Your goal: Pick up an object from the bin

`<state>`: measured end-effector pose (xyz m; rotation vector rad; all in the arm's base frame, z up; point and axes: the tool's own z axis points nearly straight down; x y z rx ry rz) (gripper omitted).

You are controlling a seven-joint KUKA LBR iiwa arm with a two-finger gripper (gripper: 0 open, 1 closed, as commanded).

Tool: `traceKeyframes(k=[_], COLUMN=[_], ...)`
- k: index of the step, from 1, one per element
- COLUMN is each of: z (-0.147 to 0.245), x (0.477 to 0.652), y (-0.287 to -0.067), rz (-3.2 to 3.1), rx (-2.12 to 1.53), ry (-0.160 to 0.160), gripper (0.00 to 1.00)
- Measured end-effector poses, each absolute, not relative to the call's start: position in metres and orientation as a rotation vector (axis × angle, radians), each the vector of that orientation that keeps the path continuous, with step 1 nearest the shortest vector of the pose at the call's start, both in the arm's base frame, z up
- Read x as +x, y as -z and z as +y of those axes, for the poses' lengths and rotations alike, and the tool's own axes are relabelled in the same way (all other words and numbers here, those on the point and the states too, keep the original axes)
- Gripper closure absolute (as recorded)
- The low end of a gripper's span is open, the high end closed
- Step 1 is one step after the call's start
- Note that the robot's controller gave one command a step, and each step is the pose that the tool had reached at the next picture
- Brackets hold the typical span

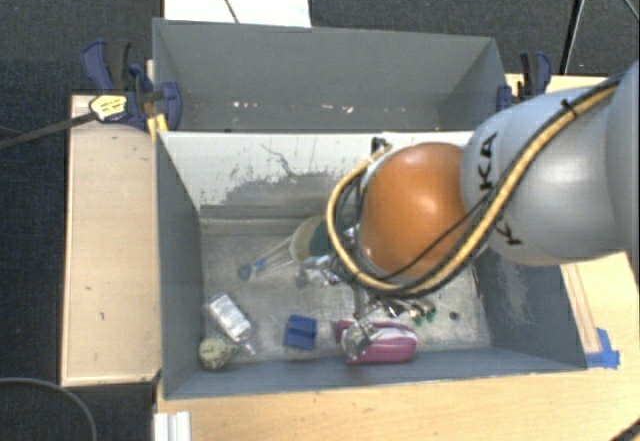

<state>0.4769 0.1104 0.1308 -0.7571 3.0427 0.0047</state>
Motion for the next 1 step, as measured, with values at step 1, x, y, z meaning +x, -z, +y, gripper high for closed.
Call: traceKeyframes(k=[1], z=[0.1450], x=[0.4906], y=[-0.0865], rz=[2.931], rx=[-1.117], ry=[-0.003], gripper=[0.00])
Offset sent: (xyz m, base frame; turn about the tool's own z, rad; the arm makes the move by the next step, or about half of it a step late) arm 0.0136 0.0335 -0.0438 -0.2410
